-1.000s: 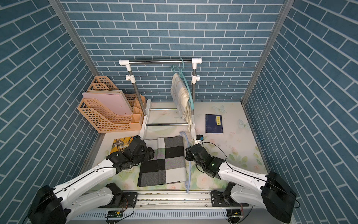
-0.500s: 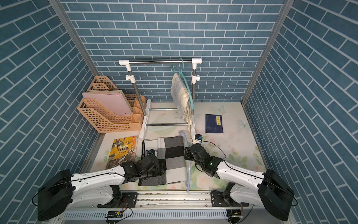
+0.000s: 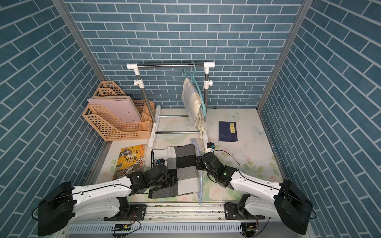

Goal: Hang the scarf on the hanger

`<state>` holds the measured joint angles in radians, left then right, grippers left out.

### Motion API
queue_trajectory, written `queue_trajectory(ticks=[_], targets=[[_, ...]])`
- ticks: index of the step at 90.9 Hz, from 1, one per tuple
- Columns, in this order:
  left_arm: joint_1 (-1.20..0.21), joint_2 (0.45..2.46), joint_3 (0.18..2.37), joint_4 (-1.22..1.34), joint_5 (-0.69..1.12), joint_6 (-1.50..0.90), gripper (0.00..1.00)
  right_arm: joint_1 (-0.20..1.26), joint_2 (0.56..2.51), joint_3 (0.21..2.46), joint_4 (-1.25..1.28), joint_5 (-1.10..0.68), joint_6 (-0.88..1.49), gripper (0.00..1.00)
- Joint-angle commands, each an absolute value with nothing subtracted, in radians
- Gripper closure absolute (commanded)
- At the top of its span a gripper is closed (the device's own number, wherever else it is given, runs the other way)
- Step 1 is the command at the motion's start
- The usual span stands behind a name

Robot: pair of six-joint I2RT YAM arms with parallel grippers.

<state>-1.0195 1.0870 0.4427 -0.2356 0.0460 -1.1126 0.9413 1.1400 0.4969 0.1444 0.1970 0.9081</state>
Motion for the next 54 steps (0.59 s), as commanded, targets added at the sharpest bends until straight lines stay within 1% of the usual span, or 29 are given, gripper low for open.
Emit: queue_trajectory(ticks=[1,16,35,42,54], targets=[[-1.049,1.036,0.474,-0.354,0.027,-1.152,0.29,0.937,1.132,0.505,0.104,0.174,0.894,1.00],[-1.088,1.012,0.487,-0.377,0.018,-1.183,0.31,0.938,1.131,0.502,0.110,0.173,0.894,1.00],[-1.095,1.100,0.462,-0.304,0.051,-1.183,0.35,0.937,1.131,0.492,0.121,0.169,0.897,1.00],[-1.095,1.114,0.454,-0.272,0.065,-1.180,0.40,0.938,1.131,0.492,0.120,0.170,0.896,1.00],[-1.095,1.124,0.457,-0.263,0.061,-1.171,0.57,0.937,1.132,0.491,0.120,0.169,0.896,1.00]])
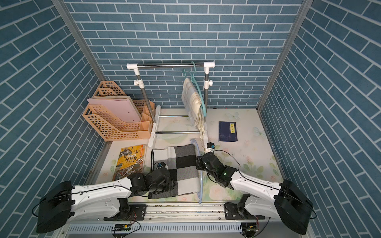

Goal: Hang the scarf on the hanger

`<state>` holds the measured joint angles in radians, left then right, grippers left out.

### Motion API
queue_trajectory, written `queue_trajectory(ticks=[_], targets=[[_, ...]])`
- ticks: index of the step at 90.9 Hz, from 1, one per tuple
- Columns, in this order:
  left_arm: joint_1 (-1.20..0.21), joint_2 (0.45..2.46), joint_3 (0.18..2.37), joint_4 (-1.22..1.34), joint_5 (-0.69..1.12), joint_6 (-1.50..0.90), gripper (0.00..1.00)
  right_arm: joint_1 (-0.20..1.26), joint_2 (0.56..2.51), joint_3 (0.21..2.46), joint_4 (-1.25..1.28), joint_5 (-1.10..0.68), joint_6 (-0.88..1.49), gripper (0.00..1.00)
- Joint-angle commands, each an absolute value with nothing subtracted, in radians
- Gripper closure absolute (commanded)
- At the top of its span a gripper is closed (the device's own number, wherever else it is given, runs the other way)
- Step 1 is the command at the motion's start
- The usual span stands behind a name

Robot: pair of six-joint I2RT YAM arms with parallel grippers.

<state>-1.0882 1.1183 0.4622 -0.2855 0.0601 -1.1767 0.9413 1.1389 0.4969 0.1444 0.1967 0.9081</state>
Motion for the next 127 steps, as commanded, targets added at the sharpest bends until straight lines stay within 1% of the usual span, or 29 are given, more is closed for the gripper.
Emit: queue_trajectory(ticks=[1,14,17,31,34,41,57,87,92,105,113,127], targets=[[-1.096,1.125,0.458,-0.264,0.061,-1.171,0.59,0.937,1.132,0.492,0.121,0.168,0.896,1.00],[-1.096,1.115,0.473,-0.293,0.041,-1.164,0.91,0.937,1.132,0.496,0.117,0.169,0.896,1.00],[-1.096,1.107,0.477,-0.300,0.037,-1.164,1.00,0.937,1.133,0.498,0.113,0.171,0.894,1.00],[-1.096,1.045,0.488,-0.406,-0.034,-1.182,1.00,0.937,1.128,0.514,0.089,0.193,0.880,1.00],[-1.096,1.021,0.487,-0.446,-0.061,-1.218,1.00,0.936,1.127,0.522,0.074,0.202,0.874,1.00],[-1.097,0.931,0.481,-0.551,-0.119,-1.271,1.00,0.921,1.128,0.538,0.041,0.213,0.862,1.00],[-1.093,0.758,0.475,-0.745,-0.223,-1.376,1.00,0.878,1.150,0.532,0.049,0.172,0.853,1.00],[-1.094,0.620,0.507,-1.001,-0.349,-1.538,1.00,0.861,1.189,0.544,0.064,0.142,0.860,1.00],[-1.094,0.596,0.540,-1.032,-0.363,-1.558,1.00,0.860,1.184,0.550,0.054,0.141,0.861,1.00],[-1.093,0.566,0.546,-1.058,-0.366,-1.564,1.00,0.860,1.172,0.592,-0.009,0.166,0.833,1.00],[-1.093,0.562,0.516,-1.010,-0.334,-1.559,1.00,0.858,1.173,0.613,-0.053,0.182,0.811,1.00],[-1.093,0.582,0.398,-0.898,-0.274,-1.551,1.00,0.846,1.171,0.604,-0.090,0.181,0.790,1.00]])
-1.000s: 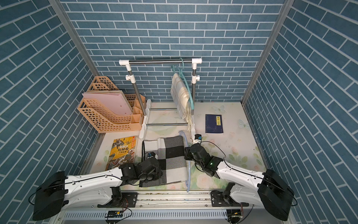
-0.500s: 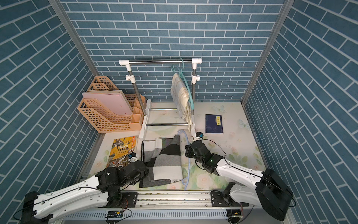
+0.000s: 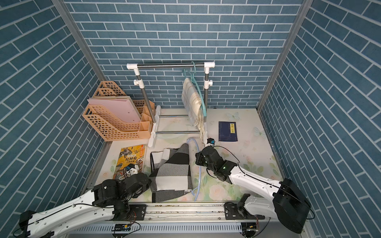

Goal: Hang the scarf on the hanger

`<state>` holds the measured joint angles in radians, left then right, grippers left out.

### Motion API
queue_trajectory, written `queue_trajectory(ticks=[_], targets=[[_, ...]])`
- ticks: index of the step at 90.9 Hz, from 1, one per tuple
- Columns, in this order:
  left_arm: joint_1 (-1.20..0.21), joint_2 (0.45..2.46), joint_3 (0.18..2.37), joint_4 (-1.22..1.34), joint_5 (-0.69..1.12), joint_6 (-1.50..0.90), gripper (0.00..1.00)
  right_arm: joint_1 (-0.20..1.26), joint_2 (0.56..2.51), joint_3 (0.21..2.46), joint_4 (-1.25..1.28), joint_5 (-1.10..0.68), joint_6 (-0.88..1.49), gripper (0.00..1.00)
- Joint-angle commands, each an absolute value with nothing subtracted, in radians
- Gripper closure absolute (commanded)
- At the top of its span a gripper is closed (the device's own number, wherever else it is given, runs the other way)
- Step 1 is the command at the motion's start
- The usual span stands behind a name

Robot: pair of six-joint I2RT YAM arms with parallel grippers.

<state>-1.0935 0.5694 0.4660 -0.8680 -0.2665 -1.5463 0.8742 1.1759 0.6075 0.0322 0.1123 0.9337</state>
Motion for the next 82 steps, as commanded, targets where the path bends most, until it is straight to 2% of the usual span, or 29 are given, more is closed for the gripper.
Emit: queue_trajectory(ticks=[1,27,31,36,41,48,56,66,72,82], targets=[[-1.093,0.584,0.391,-0.890,-0.270,-1.551,1.00,0.844,1.171,0.601,-0.090,0.179,0.790,1.00],[-1.094,0.702,0.270,-0.616,-0.170,-1.462,1.00,0.834,1.187,0.531,-0.039,0.121,0.795,1.00],[-1.093,0.725,0.292,-0.613,-0.174,-1.437,0.88,0.834,1.189,0.528,-0.035,0.118,0.795,1.00],[-1.093,0.744,0.325,-0.633,-0.187,-1.414,0.65,0.835,1.186,0.525,-0.032,0.113,0.795,1.00],[-1.094,0.746,0.362,-0.664,-0.206,-1.391,0.51,0.834,1.184,0.526,-0.031,0.109,0.796,1.00],[-1.094,0.730,0.419,-0.711,-0.238,-1.370,0.38,0.834,1.185,0.532,-0.031,0.102,0.795,1.00],[-1.094,0.708,0.490,-0.766,-0.297,-1.338,0.29,0.834,1.192,0.539,-0.026,0.095,0.793,1.00],[-1.083,0.721,0.587,-0.779,-0.399,-1.237,0.27,0.834,1.203,0.546,-0.013,0.080,0.793,1.00],[-1.028,0.766,0.622,-0.714,-0.420,-1.110,0.29,0.834,1.210,0.549,-0.002,0.074,0.792,1.00],[-0.813,0.903,0.638,-0.477,-0.226,-0.892,0.30,0.834,1.222,0.555,0.001,0.066,0.790,1.00]])
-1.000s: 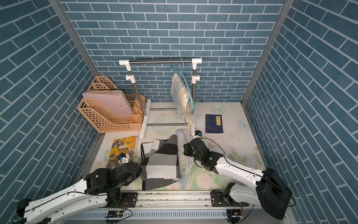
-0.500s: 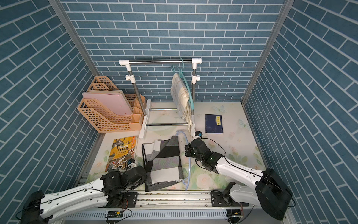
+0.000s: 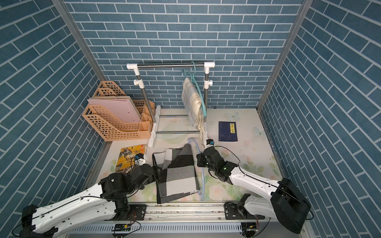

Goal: Hang the scarf on the hanger

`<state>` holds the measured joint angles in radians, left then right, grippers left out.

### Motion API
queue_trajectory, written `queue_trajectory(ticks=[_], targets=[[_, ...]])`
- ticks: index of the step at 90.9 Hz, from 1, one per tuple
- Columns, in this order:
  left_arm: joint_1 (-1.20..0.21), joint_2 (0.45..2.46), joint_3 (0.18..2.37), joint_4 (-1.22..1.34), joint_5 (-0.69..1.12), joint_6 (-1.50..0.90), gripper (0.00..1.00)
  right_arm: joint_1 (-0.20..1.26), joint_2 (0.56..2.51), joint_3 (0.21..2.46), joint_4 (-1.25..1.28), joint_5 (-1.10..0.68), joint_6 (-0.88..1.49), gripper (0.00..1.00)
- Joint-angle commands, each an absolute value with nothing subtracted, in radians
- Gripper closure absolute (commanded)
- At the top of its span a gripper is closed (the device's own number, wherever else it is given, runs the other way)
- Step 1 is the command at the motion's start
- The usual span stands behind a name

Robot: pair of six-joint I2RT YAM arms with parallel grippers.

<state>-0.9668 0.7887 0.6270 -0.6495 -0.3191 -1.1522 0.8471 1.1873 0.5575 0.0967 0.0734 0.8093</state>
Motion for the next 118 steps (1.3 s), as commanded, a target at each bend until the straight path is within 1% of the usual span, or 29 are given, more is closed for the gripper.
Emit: queue_trajectory(ticks=[1,6,11,18,27,40,51,64,75,84,90,95,106,118], targets=[[-0.795,0.920,0.639,-0.458,-0.208,-0.876,0.31,0.834,1.223,0.556,0.001,0.064,0.790,1.00],[-0.716,1.009,0.651,-0.365,-0.138,-0.808,0.36,0.834,1.227,0.562,-0.001,0.060,0.787,1.00],[-0.670,1.099,0.676,-0.305,-0.112,-0.756,0.37,0.834,1.230,0.566,-0.005,0.058,0.783,1.00],[-0.630,1.238,0.725,-0.268,-0.098,-0.697,0.37,0.834,1.230,0.572,-0.014,0.057,0.780,1.00],[-0.598,1.366,0.761,-0.231,-0.062,-0.653,0.37,0.834,1.223,0.575,-0.021,0.058,0.776,1.00],[-0.564,1.458,0.770,-0.180,-0.041,-0.630,0.34,0.834,1.210,0.573,-0.025,0.057,0.779,1.00],[-0.554,1.522,0.775,-0.146,-0.013,-0.621,0.35,0.834,1.206,0.571,-0.021,0.052,0.782,1.00],[-0.552,1.580,0.791,-0.129,-0.013,-0.616,0.41,0.834,1.204,0.570,-0.023,0.053,0.782,1.00],[-0.549,1.595,0.793,-0.123,-0.030,-0.615,0.53,0.834,1.200,0.568,-0.022,0.054,0.782,1.00],[-0.547,1.574,0.793,-0.130,-0.051,-0.619,0.73,0.834,1.195,0.565,-0.020,0.056,0.782,1.00],[-0.546,1.537,0.789,-0.136,-0.069,-0.622,0.84,0.834,1.193,0.562,-0.020,0.057,0.784,1.00],[-0.547,1.508,0.788,-0.151,-0.085,-0.623,0.99,0.834,1.191,0.560,-0.018,0.062,0.785,1.00],[-0.548,1.444,0.772,-0.184,-0.121,-0.626,1.00,0.833,1.182,0.555,-0.014,0.074,0.787,1.00],[-0.544,1.342,0.714,-0.244,-0.195,-0.696,1.00,0.834,1.170,0.553,-0.015,0.096,0.788,1.00]])
